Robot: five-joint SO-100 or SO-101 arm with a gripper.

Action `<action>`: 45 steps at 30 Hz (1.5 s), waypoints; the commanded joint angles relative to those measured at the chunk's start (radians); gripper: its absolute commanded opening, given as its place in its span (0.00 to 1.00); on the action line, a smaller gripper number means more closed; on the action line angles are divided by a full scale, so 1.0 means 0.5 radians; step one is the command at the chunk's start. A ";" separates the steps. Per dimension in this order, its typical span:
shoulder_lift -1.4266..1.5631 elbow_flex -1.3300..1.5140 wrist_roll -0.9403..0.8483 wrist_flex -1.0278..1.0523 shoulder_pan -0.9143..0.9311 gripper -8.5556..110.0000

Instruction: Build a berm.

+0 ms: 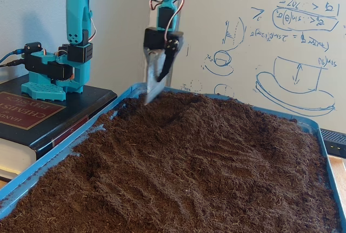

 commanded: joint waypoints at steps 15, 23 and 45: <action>-0.107 0.058 -0.350 -0.120 0.387 0.08; -0.166 0.049 -0.577 -0.120 0.571 0.08; -0.816 -0.184 -0.632 -0.500 0.755 0.08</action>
